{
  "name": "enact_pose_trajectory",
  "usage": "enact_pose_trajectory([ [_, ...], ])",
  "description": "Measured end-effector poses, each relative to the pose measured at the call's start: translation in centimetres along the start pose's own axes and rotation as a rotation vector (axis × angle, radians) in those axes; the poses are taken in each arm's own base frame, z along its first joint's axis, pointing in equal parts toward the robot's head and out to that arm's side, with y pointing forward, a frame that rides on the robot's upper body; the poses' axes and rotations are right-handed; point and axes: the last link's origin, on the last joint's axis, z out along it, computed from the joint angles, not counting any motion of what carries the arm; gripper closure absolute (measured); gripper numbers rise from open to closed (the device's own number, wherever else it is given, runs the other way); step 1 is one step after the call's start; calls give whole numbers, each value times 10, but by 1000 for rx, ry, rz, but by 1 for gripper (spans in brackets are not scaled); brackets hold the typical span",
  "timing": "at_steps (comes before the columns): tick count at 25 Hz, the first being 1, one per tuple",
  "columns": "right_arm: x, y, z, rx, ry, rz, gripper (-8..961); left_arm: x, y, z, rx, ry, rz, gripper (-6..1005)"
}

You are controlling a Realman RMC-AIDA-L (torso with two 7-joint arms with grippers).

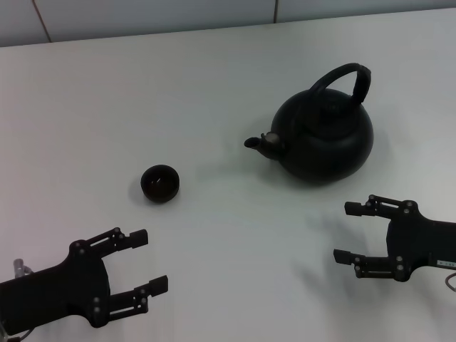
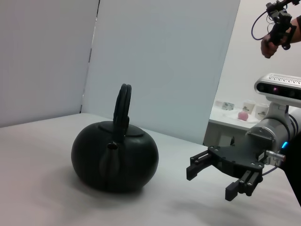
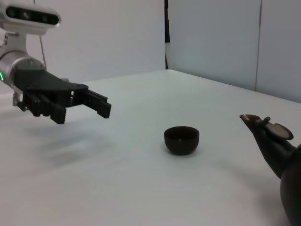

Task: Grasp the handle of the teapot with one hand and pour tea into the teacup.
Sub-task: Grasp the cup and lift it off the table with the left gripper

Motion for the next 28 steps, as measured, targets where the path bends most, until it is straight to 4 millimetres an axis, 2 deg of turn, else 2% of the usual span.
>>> enact_pose_trajectory([
  [24,-2,-3,4,-3,0,-17,143,0,1,5,-5,8,-8,219],
  [28,-2,-5,6,5,6,-15,143,3,-2,2,52,62,5,222],
])
